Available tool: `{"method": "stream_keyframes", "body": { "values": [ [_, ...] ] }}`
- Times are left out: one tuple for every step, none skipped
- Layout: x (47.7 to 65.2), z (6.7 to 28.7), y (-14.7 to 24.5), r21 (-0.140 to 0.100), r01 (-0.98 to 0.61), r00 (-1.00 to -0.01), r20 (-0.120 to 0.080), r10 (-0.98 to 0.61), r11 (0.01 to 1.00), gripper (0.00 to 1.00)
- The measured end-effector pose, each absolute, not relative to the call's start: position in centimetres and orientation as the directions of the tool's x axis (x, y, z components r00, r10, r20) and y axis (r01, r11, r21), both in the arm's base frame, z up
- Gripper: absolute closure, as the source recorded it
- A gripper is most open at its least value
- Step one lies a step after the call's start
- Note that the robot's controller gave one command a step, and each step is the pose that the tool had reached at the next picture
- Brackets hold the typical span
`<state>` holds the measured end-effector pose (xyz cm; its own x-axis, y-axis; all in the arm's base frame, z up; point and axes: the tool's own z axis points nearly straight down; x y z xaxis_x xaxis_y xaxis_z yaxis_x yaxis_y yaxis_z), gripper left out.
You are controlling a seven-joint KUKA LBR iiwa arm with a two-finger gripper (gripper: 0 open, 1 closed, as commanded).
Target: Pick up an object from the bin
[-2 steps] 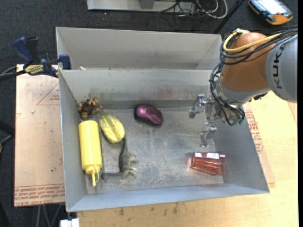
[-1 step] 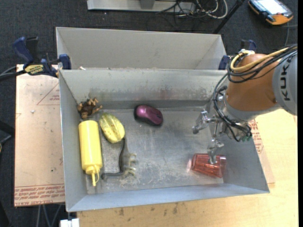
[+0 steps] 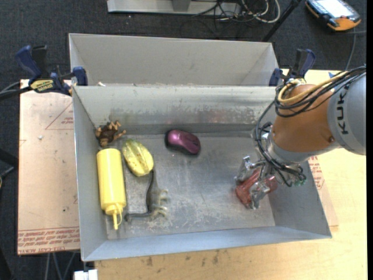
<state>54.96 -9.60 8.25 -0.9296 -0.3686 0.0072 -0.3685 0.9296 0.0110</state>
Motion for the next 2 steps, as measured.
{"method": "stream_keyframes", "body": {
  "values": [
    [55.0,8.2,-9.6,0.011,-0.369,-0.929,0.007,-0.369,0.929,1.0],
    [54.9,22.1,-10.8,-0.001,-0.352,-0.936,-0.004,-0.352,0.936,1.0]
  ]
}}
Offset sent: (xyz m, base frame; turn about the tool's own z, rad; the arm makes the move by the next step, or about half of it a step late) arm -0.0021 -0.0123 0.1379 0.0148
